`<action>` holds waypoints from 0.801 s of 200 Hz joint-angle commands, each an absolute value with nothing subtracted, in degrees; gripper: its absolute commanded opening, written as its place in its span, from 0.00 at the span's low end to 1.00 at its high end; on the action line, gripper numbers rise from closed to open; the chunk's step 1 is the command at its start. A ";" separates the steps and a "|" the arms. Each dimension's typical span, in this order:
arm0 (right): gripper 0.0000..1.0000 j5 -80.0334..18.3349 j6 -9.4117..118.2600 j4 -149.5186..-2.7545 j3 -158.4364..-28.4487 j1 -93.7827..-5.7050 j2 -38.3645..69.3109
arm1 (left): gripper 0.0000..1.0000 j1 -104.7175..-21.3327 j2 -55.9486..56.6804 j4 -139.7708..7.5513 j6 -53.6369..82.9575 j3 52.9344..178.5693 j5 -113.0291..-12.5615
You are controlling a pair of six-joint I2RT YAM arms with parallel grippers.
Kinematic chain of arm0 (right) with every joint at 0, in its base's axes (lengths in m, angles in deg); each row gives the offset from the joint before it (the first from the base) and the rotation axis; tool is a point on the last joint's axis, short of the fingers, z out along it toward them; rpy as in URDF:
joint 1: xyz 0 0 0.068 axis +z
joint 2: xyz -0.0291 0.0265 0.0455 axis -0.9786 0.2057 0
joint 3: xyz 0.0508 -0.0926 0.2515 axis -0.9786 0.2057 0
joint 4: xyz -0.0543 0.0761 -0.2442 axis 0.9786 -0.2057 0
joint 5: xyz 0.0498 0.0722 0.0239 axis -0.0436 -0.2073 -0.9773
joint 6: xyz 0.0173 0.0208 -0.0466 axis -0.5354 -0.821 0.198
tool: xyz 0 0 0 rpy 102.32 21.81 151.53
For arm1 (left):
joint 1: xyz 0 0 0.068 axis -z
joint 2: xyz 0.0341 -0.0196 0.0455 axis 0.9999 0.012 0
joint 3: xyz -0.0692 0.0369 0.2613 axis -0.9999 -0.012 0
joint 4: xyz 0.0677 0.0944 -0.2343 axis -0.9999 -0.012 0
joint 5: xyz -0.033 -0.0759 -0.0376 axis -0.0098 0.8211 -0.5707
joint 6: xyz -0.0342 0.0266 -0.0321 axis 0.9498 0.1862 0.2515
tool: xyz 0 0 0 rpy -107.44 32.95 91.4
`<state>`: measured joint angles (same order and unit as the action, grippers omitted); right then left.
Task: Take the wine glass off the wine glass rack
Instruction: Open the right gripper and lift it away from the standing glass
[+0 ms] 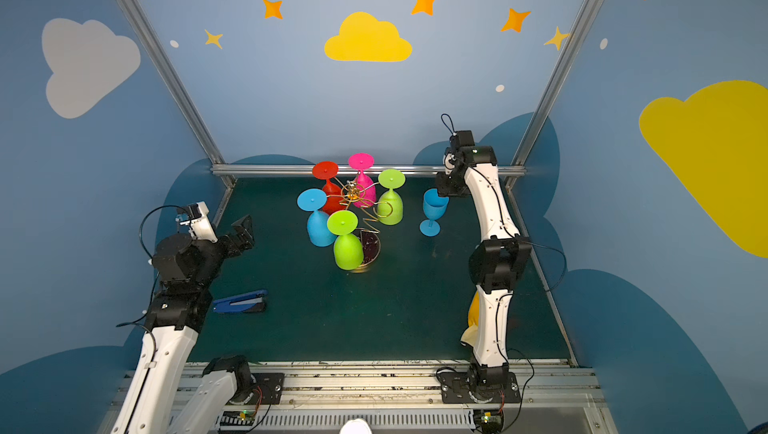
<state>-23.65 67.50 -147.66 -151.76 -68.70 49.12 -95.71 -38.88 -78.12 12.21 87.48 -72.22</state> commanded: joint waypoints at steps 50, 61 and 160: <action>0.42 -38.96 61.45 -128.35 -128.08 -68.77 22.67 | 1.00 -96.23 -41.90 -77.59 11.38 86.66 -71.19; 0.43 -40.09 58.69 -120.58 -119.92 -68.81 16.32 | 1.00 -96.04 -41.76 -77.23 10.71 86.47 -70.54; 0.54 -46.41 56.19 -114.57 -96.69 -67.74 -14.95 | 0.99 -96.18 -43.35 -70.49 11.78 81.45 -65.52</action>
<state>-43.28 57.49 -116.27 -102.10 -68.50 -10.75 -96.12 -39.52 -73.84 11.59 82.08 -65.49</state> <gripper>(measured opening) 0.539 0.992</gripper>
